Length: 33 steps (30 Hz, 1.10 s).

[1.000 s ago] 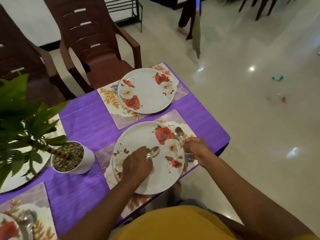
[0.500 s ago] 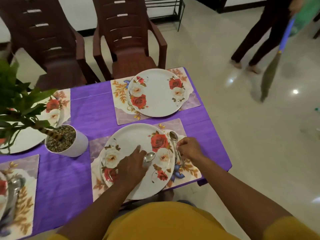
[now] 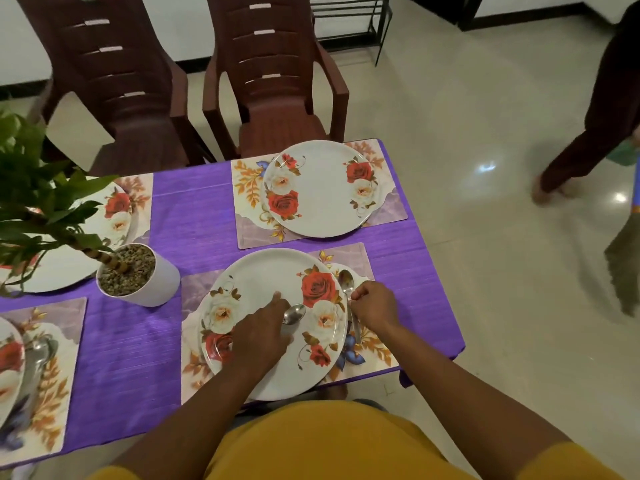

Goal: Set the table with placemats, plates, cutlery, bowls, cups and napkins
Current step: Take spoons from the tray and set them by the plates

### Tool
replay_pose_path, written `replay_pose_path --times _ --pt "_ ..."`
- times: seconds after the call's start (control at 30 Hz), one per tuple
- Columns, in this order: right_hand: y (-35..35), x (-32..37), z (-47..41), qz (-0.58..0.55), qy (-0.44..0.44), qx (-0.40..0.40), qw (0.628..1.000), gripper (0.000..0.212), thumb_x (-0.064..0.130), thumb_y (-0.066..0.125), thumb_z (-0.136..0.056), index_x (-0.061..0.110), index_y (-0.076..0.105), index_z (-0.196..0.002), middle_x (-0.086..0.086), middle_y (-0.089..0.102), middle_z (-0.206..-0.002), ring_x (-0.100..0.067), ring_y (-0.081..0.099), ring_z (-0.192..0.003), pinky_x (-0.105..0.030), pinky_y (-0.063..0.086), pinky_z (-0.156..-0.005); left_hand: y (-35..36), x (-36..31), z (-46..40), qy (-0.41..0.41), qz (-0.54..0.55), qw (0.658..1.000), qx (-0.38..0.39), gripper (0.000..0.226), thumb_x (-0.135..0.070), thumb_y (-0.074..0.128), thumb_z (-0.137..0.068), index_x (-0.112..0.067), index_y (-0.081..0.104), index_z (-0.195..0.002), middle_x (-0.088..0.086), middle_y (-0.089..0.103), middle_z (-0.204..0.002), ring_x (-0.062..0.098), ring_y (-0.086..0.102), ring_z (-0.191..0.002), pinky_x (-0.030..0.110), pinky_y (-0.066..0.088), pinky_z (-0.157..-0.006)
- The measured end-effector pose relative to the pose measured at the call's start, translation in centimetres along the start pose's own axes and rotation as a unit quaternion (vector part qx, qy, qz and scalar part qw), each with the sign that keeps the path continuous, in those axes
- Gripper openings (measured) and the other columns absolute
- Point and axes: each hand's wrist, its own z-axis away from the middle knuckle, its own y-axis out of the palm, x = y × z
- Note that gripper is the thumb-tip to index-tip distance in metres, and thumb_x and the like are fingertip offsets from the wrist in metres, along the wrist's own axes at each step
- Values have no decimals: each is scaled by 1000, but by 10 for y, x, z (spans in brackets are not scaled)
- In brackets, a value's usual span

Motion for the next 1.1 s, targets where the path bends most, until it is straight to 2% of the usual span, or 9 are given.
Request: replay_pose_path --times 0.33,0.57,0.73,0.8,0.93,1.0,1.1 --pt "1 -2 0 -3 -11 1 1000 18 10 79 -77 24 68 -72 9 69 -78 -14 67 -77 -37 61 -73 -2 -8 3 -18 -5 1000 -1 82 -39 82 -87 -23 39 -155 0 71 -127 21 73 -105 33 58 -81" --pt "-8 0 13 -42 12 -29 999 26 -1 63 -84 25 67 -84 4 69 -89 -19 68 -82 -29 53 -66 -8 -3 0 -7 -30 1000 4 91 -49 80 -85 -23 34 -158 -1 70 -131 20 71 -109 32 57 -83" --pt "-14 7 39 -60 -14 -53 997 24 2 63 -85 25 68 -88 8 69 -91 -15 67 -87 -31 55 -74 -11 3 0 7 -6 1000 13 88 -53 80 -82 -24 40 -155 -1 70 -129 22 68 -113 32 54 -80" --pt "-15 12 54 -90 -17 -44 995 19 5 66 -87 24 71 -90 8 70 -89 -14 68 -86 -33 57 -76 -15 1 4 8 37 999 -26 79 -46 83 -83 -23 49 -149 0 70 -132 24 68 -115 34 55 -83" --pt "-10 26 82 -178 -36 1 983 7 25 77 -88 27 71 -90 1 75 -81 -16 73 -80 -37 61 -76 -25 -15 10 42 108 989 -89 78 -34 85 -85 -21 49 -153 3 65 -142 28 66 -124 42 55 -97" --pt "-8 35 96 -225 -42 26 973 11 31 78 -90 24 71 -93 -2 77 -82 -17 75 -77 -37 62 -71 -30 -27 14 85 105 985 -103 70 -33 85 -85 -22 55 -147 2 69 -136 26 69 -118 39 57 -92" --pt "-7 48 114 -245 -47 20 968 19 38 79 -89 21 70 -92 -3 77 -82 -17 75 -73 -30 59 -62 -35 -46 21 118 98 983 -102 62 -34 84 -86 -28 59 -142 -4 73 -129 20 72 -111 34 58 -86"
